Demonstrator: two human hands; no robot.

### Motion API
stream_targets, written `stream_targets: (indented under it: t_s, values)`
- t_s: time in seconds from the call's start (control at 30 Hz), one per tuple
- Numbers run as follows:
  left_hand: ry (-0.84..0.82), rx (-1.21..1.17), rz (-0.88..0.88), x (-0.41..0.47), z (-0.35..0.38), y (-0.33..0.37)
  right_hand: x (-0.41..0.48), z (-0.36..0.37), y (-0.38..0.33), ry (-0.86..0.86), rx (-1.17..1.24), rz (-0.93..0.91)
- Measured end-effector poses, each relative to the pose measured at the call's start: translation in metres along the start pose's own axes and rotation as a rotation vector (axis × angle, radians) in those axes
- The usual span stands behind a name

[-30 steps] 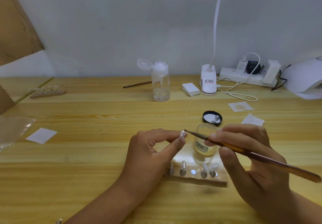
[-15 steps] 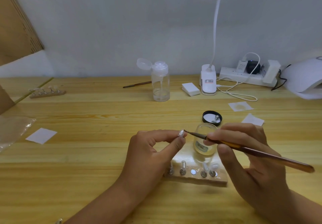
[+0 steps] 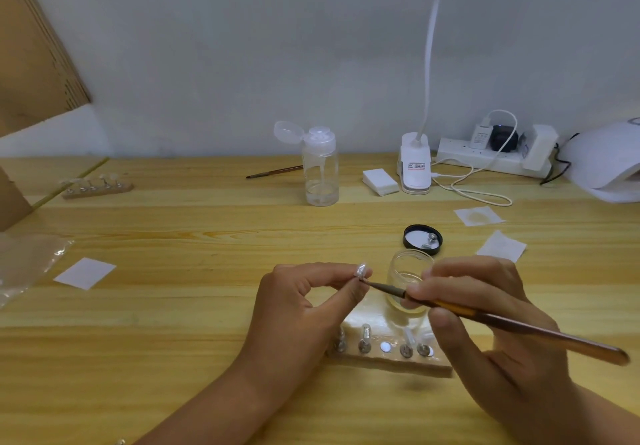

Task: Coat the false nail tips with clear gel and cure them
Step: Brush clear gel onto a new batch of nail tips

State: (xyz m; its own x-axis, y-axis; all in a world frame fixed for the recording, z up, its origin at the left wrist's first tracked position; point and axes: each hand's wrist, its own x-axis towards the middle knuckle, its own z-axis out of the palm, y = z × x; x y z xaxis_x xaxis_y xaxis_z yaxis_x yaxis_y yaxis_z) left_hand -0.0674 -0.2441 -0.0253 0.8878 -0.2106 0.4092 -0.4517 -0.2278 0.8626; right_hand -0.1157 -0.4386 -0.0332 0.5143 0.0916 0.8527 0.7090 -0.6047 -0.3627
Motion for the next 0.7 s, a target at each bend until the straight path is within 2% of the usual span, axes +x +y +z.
stream_targets:
  t_s: [0.2,0.7]
  values:
    - [-0.005,0.01,-0.012,0.0,0.0006,0.0014,0.0007,-0.0018,0.0027,0.025,-0.016,0.046]
    - [0.01,0.044,-0.014,0.0002,0.0007,0.0041,0.0003,-0.0004,0.0019,-0.001,-0.024,0.013]
